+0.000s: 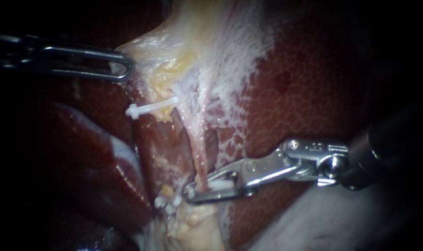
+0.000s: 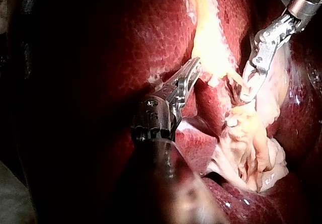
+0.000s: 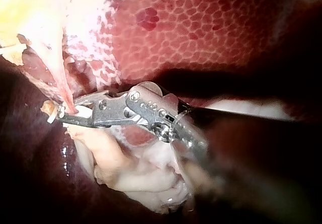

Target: Clipping first clip right tube

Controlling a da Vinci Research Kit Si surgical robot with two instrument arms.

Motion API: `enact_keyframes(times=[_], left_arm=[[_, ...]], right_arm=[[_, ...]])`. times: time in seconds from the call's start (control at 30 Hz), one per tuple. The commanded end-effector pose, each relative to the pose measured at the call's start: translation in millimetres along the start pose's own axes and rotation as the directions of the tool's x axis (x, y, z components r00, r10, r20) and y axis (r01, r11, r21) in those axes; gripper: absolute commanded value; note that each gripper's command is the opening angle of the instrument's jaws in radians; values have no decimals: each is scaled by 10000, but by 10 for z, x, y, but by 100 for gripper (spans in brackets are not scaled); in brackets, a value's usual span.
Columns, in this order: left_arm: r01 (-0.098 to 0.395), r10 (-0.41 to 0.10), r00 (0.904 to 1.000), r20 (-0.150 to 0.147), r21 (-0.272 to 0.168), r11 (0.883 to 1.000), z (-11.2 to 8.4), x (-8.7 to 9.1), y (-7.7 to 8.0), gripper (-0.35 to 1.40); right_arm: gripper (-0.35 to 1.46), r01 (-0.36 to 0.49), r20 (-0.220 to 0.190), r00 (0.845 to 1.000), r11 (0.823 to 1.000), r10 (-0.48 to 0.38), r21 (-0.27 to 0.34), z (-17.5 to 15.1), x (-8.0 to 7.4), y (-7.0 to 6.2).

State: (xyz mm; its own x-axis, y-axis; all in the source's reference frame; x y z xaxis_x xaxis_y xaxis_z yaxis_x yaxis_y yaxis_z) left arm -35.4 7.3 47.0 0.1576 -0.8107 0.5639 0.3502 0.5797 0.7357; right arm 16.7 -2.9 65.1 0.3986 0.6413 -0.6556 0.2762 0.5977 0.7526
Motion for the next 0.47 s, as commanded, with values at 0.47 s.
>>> enact_keyframes(times=[0.47], left_arm=[[3, -3, 10000, 1, -6, 10000, 2, 0, 0, -33]], right_arm=[[-35, -240, 57, 9997, 9997, 240, 17, 3, -7, -2]])
